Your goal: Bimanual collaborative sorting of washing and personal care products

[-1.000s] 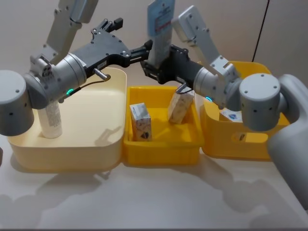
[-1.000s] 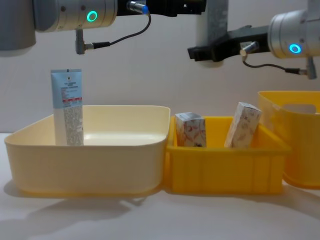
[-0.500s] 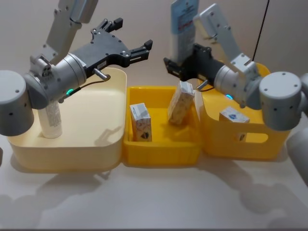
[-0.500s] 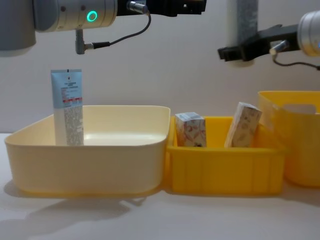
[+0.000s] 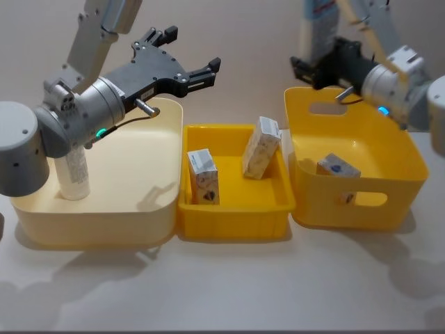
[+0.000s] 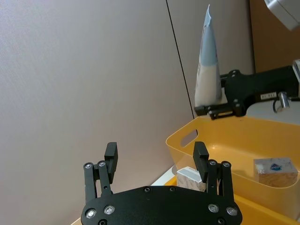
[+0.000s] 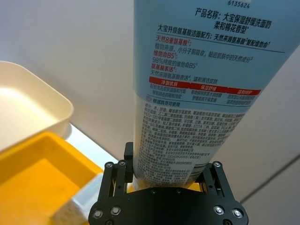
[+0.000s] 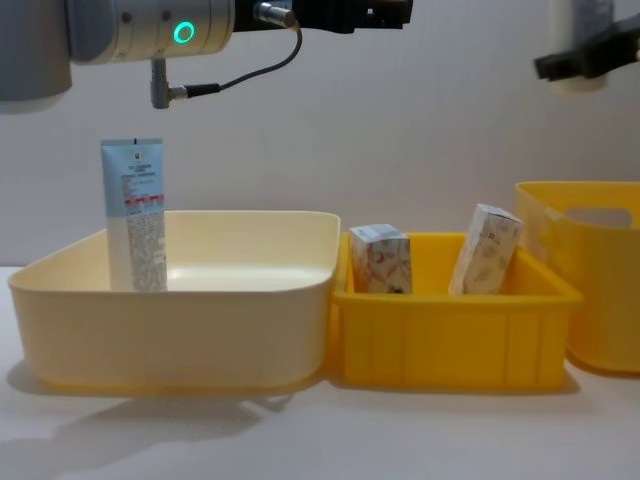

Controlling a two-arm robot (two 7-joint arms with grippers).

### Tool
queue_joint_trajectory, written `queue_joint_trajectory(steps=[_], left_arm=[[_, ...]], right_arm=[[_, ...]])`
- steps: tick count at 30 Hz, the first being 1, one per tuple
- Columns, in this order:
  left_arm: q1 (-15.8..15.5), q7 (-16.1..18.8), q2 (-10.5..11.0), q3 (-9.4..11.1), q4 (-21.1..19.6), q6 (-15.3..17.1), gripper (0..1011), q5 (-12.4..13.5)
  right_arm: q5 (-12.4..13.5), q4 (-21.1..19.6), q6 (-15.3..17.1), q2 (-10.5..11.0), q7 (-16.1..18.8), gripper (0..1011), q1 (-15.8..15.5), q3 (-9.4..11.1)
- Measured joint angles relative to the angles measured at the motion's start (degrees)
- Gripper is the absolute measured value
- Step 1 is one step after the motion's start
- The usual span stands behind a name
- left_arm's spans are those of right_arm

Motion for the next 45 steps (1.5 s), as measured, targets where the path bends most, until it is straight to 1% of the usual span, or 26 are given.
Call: queue_joint_trajectory(steps=[5,9,12,14,15,18,20,21,24,28,29,31,32,34,37,40,45], left_arm=[[0.0,0.0,0.0,0.0,0.0,0.0,1003,0.0],[0.0,0.0,0.0,0.0,0.0,0.0,1003,0.0],[0.0,0.0,0.0,0.0,0.0,0.0,1003,0.0],[0.0,0.0,0.0,0.0,0.0,0.0,1003,0.0],[0.0,0.0,0.0,0.0,0.0,0.0,1003,0.0],[0.0,0.0,0.0,0.0,0.0,0.0,1003,0.0],[0.0,0.0,0.0,0.0,0.0,0.0,1003,0.0],[0.0,0.0,0.0,0.0,0.0,0.0,1003,0.0],[0.0,0.0,0.0,0.0,0.0,0.0,1003,0.0],[0.0,0.0,0.0,0.0,0.0,0.0,1003,0.0],[0.0,0.0,0.0,0.0,0.0,0.0,1002,0.0],[0.0,0.0,0.0,0.0,0.0,0.0,1003,0.0],[0.0,0.0,0.0,0.0,0.0,0.0,1003,0.0],[0.0,0.0,0.0,0.0,0.0,0.0,1003,0.0],[0.0,0.0,0.0,0.0,0.0,0.0,1003,0.0],[0.0,0.0,0.0,0.0,0.0,0.0,1003,0.0],[0.0,0.0,0.0,0.0,0.0,0.0,1003,0.0]], right_arm=[[0.2,2.0,2.1,1.4,1.9,665,2.2,0.9],[0.8,4.6,4.3,2.5,4.3,665,4.7,1.3],[1.2,6.0,5.5,3.0,5.6,665,6.0,1.3],[1.6,8.1,6.9,3.4,7.8,665,7.8,1.1],[1.6,8.1,6.9,3.4,7.8,665,7.8,1.1],[2.2,10.9,8.8,3.9,10.7,665,10.2,0.5],[2.4,12.0,9.3,4.0,12.0,665,11.1,0.2],[2.6,13.3,10.0,4.1,13.4,665,12.2,-0.2],[2.9,15.1,10.9,4.2,15.3,665,13.6,-0.9],[3.2,19.2,12.2,4.2,19.3,665,16.6,-2.6],[3.2,19.2,12.2,4.2,19.3,665,16.6,-2.6],[3.3,22.1,13.1,4.0,22.6,665,18.6,-4.0],[3.3,22.1,13.1,4.0,22.6,665,18.6,-4.0],[3.3,25.2,13.6,3.8,25.5,665,20.8,-5.6],[3.1,27.8,13.9,3.5,27.9,665,22.5,-7.0],[2.5,32.0,14.0,2.9,31.6,665,25.1,-9.2],[1.5,37.1,13.9,2.0,35.6,665,28.1,-12.0]])
